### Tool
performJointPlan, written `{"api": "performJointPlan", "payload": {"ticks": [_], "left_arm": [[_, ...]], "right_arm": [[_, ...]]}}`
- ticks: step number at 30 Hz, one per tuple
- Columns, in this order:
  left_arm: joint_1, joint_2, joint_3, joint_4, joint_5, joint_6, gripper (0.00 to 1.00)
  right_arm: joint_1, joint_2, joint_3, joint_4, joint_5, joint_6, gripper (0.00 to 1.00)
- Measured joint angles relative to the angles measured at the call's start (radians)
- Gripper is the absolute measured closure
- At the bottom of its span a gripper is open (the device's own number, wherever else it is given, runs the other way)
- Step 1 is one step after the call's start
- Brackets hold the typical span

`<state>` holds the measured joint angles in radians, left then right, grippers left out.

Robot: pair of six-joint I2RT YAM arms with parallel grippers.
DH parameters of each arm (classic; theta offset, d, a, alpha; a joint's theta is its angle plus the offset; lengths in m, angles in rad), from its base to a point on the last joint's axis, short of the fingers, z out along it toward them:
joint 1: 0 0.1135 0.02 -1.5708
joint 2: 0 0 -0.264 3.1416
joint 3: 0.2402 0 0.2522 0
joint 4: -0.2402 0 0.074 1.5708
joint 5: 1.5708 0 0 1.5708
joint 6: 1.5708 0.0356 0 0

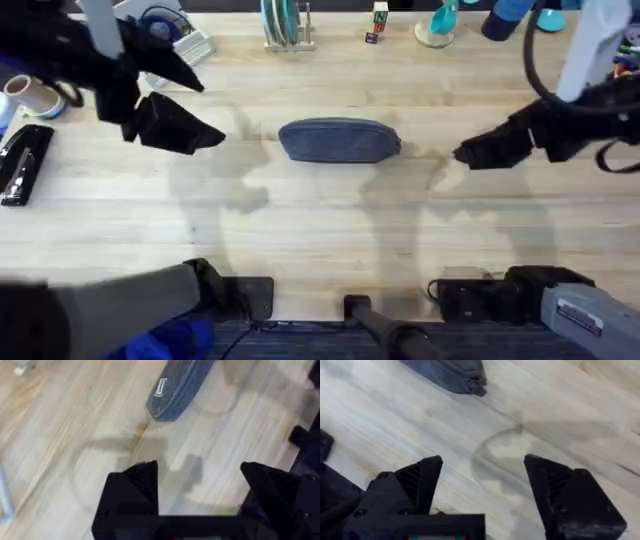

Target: Unzip the bag, pick up the pens from the table one at a time and place them inside, then zip the bag closed.

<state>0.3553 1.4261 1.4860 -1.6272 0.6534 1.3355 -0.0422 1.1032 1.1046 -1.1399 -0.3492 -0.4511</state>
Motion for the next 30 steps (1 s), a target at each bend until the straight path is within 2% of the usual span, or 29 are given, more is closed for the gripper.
{"api": "performJointPlan", "payload": {"ticks": [4,7,19,25,30], "left_arm": [[0.0,-0.099,0.0,-0.029,-0.023,-0.09,0.002],[0.0,-0.162,0.0,-0.063,-0.028,-0.125,0.002],[0.0,-0.419,0.0,-0.063,-0.041,-0.294,0.006],[0.0,-0.514,0.0,-0.063,-0.041,-0.343,0.005],[0.0,-0.539,0.0,-0.063,-0.041,-0.357,0.006]], "right_arm": [[0.0,-0.074,0.0,-0.042,0.032,0.023,0.005],[0.0,-0.134,0.001,-0.077,0.054,0.031,0.005],[0.0,-0.312,0.08,-0.135,0.104,0.032,0.005],[0.0,-0.324,0.119,-0.168,0.11,0.032,0.005],[0.0,-0.323,0.122,-0.17,0.111,0.032,0.005]]}}
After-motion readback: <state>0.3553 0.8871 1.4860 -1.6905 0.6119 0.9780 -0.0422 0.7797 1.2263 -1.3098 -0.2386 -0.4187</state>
